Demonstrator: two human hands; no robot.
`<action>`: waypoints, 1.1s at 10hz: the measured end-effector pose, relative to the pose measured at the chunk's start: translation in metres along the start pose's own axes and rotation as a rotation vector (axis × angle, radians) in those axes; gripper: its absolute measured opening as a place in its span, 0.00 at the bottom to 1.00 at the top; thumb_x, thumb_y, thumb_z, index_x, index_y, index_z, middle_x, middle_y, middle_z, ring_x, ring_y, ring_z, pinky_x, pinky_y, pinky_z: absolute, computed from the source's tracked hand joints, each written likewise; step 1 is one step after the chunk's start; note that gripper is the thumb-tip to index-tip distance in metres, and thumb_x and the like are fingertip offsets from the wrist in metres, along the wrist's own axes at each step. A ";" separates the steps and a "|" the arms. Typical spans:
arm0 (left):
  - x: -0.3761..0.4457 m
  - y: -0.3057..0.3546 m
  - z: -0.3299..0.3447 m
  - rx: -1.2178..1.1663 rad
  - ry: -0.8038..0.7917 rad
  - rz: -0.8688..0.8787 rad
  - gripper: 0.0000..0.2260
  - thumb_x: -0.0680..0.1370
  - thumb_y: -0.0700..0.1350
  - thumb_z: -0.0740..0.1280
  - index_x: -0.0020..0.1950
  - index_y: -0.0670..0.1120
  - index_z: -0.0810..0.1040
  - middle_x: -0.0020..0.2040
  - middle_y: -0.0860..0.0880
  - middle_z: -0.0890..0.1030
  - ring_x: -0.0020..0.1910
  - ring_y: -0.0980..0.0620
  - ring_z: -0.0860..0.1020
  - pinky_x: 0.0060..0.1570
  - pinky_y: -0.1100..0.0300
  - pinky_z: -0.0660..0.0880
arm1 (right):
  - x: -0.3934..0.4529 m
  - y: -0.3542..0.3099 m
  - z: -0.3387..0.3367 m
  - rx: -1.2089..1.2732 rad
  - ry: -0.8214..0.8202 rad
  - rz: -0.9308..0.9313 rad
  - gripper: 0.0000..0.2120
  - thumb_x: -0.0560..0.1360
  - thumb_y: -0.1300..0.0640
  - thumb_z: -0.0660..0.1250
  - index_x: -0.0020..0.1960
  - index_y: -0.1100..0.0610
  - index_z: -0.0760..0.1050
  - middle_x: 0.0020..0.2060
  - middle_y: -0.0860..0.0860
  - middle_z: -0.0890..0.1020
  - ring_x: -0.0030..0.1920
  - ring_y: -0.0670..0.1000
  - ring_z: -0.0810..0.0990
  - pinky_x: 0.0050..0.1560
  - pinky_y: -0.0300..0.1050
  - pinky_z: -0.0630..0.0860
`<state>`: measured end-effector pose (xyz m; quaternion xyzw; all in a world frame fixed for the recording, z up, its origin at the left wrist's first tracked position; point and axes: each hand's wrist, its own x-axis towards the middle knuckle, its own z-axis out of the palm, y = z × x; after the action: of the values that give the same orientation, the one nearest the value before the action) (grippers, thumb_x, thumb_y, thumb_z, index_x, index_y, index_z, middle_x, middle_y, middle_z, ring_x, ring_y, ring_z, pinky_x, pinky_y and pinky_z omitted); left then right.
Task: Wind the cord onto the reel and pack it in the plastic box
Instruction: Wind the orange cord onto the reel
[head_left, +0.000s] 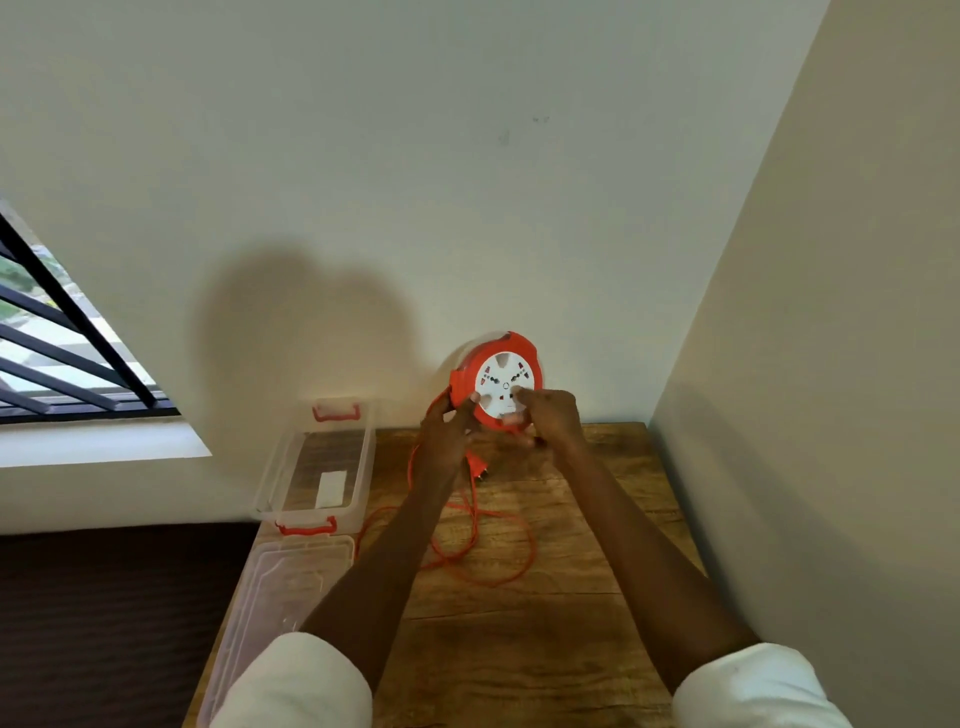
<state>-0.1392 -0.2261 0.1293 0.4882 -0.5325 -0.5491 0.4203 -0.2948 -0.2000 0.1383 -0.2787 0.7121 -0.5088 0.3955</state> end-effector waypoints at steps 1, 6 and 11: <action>0.026 -0.001 -0.010 -0.003 -0.005 0.030 0.16 0.81 0.45 0.67 0.68 0.44 0.75 0.59 0.46 0.82 0.47 0.50 0.82 0.34 0.68 0.79 | 0.005 0.006 -0.022 -0.710 0.098 -0.529 0.15 0.79 0.46 0.65 0.63 0.50 0.79 0.57 0.48 0.83 0.51 0.52 0.83 0.51 0.49 0.80; 0.031 -0.005 -0.012 0.009 -0.261 -0.153 0.16 0.77 0.45 0.73 0.64 0.45 0.79 0.52 0.48 0.84 0.39 0.56 0.85 0.33 0.63 0.80 | 0.015 0.009 -0.028 -1.535 -0.348 -0.921 0.37 0.65 0.51 0.82 0.71 0.44 0.73 0.52 0.62 0.84 0.43 0.61 0.85 0.34 0.49 0.80; -0.009 -0.039 0.037 -0.276 0.004 -0.054 0.16 0.78 0.46 0.71 0.65 0.47 0.80 0.56 0.49 0.85 0.54 0.46 0.84 0.56 0.47 0.81 | -0.003 0.011 0.028 0.297 0.115 0.160 0.31 0.76 0.44 0.72 0.74 0.54 0.69 0.67 0.55 0.78 0.61 0.60 0.79 0.59 0.56 0.80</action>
<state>-0.1716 -0.2073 0.0896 0.4411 -0.4376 -0.6273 0.4694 -0.2691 -0.2083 0.1238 -0.1301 0.6704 -0.5905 0.4301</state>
